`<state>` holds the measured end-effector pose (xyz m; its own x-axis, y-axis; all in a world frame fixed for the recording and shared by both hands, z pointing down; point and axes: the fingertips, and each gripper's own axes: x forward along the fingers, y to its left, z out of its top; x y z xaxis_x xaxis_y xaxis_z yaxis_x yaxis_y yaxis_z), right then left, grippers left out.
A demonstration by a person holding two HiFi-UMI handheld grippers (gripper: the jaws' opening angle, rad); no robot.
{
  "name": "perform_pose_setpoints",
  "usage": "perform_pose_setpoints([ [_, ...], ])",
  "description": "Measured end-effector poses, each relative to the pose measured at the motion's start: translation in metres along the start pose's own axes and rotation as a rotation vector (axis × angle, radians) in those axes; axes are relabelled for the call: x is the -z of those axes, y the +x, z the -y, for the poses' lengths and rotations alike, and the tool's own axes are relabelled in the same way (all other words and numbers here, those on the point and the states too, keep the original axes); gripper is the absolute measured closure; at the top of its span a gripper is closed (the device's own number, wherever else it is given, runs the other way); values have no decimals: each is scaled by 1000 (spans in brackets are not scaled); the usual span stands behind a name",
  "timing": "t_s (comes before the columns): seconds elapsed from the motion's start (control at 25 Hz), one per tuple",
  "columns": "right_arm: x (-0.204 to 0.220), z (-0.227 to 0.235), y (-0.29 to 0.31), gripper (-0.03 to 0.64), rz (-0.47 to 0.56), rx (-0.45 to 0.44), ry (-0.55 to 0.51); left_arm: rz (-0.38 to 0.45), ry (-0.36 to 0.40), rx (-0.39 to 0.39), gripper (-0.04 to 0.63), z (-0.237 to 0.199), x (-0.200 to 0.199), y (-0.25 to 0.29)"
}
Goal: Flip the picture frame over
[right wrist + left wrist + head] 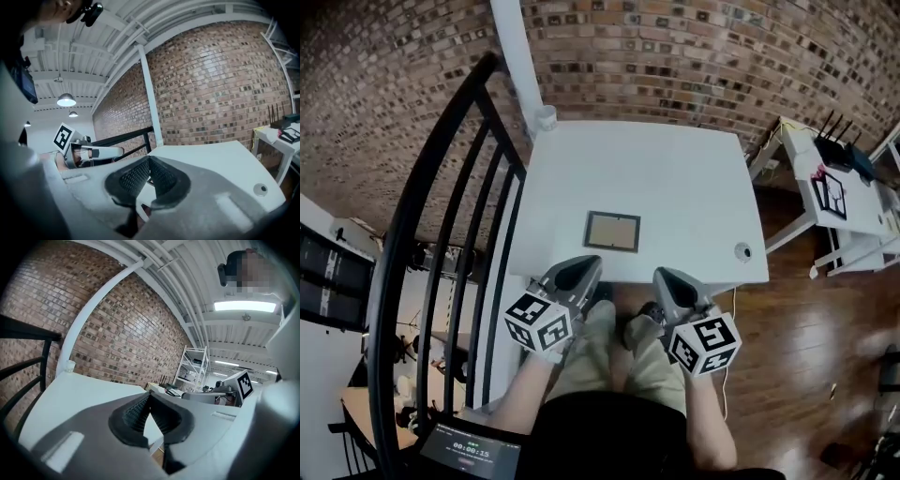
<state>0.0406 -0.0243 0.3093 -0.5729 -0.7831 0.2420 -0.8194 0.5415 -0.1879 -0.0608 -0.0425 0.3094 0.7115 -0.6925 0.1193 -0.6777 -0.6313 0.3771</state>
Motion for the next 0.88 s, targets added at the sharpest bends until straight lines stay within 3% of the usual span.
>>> perform_pose_setpoints([
  [0.48, -10, -92, -65, 624, 96, -43, -91, 92, 56, 35, 580, 76, -1, -79],
  [0.72, 3, -113, -84, 624, 105, -56, -104, 97, 156, 57, 580, 105, 8, -92],
  [0.88, 9, -119, -91, 624, 109, -57, -112, 83, 177, 52, 580, 111, 15, -96],
])
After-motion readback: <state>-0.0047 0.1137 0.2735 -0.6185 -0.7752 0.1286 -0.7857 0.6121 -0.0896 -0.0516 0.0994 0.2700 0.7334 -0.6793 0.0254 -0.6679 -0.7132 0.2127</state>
